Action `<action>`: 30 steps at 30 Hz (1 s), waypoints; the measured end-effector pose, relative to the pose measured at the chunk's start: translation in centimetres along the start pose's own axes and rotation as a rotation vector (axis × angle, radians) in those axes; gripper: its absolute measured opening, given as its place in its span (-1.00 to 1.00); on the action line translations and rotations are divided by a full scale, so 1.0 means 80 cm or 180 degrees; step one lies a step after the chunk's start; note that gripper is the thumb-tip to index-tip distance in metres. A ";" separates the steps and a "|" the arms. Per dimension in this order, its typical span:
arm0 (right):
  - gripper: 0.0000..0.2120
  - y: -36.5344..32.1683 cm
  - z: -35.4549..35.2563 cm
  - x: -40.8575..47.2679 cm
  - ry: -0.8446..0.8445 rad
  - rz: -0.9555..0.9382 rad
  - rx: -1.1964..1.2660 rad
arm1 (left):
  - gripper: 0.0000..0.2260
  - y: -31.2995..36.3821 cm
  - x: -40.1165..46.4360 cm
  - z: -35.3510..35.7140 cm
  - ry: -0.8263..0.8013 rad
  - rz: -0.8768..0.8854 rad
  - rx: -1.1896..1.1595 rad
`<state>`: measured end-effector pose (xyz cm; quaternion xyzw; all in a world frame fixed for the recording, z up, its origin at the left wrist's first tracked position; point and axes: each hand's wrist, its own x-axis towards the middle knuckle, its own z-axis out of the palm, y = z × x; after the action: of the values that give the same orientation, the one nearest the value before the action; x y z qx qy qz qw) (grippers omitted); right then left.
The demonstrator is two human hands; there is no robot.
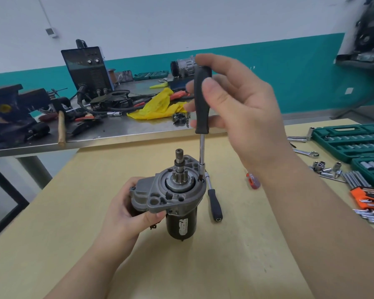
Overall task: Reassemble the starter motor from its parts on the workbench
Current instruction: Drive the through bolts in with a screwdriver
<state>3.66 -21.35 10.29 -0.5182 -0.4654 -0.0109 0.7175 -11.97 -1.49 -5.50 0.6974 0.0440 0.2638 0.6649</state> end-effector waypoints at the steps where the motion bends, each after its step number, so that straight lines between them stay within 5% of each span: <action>1: -0.72 -0.001 -0.002 -0.001 -0.0194 0.0118 0.0261 | -0.36 0.000 0.000 0.000 -0.0001 -0.0004 -0.0004; 8: -0.68 -0.009 -0.007 -0.004 -0.0428 -0.0102 0.0281 | -0.38 0.002 0.000 0.002 -0.0001 -0.0011 -0.0005; 16: -0.79 -0.001 0.008 -0.006 0.0670 -0.0801 -0.1381 | -0.36 0.002 0.001 0.004 0.0018 -0.0010 0.0034; 24: -0.73 -0.007 -0.016 0.001 -0.0577 0.0232 0.0602 | -0.36 0.001 0.000 0.002 0.0036 -0.0001 0.0003; 30: -0.68 -0.003 -0.007 0.002 -0.0074 0.0095 0.0206 | -0.36 0.002 0.001 0.005 0.0001 0.0010 0.0025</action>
<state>3.98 -21.84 10.57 -0.5017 -0.4660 0.0208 0.7285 -11.80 -1.83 -5.34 0.7000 0.0441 0.2648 0.6617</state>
